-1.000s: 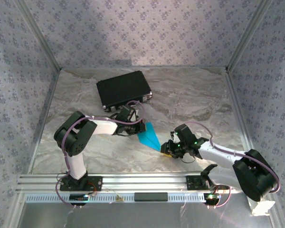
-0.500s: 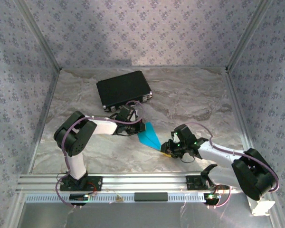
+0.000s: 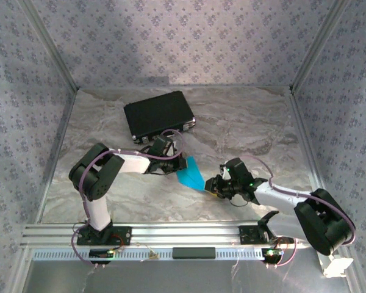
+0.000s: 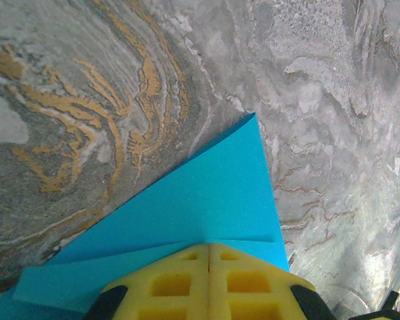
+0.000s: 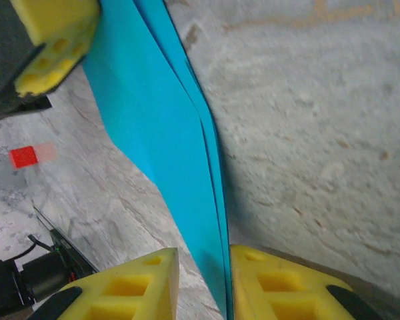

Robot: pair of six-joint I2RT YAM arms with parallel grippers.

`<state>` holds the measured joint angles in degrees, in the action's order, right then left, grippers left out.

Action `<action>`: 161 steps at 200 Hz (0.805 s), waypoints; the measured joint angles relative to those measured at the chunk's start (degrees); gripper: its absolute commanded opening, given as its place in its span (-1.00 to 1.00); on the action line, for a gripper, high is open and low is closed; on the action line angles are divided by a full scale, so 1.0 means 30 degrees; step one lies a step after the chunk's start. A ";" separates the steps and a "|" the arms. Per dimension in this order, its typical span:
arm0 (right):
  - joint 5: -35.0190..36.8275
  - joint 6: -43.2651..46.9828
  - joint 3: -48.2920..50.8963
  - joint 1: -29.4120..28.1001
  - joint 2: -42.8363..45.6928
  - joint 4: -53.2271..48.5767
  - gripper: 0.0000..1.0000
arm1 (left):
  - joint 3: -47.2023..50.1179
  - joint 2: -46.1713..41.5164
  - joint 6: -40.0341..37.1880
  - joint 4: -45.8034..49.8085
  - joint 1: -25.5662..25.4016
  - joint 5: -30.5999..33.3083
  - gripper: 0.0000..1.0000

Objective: Fold a paper plane with a square sheet of paper (pick it up from the middle)
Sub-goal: Turn over the paper at the center of the table.

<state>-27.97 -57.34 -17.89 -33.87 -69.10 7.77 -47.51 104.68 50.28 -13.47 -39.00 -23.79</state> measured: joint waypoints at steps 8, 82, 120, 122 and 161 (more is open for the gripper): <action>-0.0124 0.0080 -0.0051 0.0109 -0.0175 0.0262 -0.51 | 0.0000 0.0000 0.0066 -0.0015 0.0000 -0.0015 -1.00; -0.1086 0.0583 -0.0138 0.0554 -0.1304 0.1851 -0.77 | 0.0000 0.0000 0.0291 -0.0022 0.0007 -0.0022 -1.00; -0.1100 0.1056 -0.0138 0.0714 -0.0889 0.1617 -0.90 | 0.0000 -0.0073 0.0495 0.0044 0.0000 -0.0007 -0.73; -0.1093 0.1151 -0.0138 0.0714 -0.0816 0.1574 -0.91 | 0.0000 -0.0095 0.0452 0.0066 0.0000 -0.0015 -0.69; -0.0590 0.2470 -0.0146 0.0750 0.1224 0.0226 -0.91 | -0.0007 -0.1610 0.0517 0.0962 0.0000 0.0226 -0.05</action>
<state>-29.74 -49.93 -18.33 -31.62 -65.43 8.45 -47.53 99.85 51.83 -10.59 -39.00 -23.11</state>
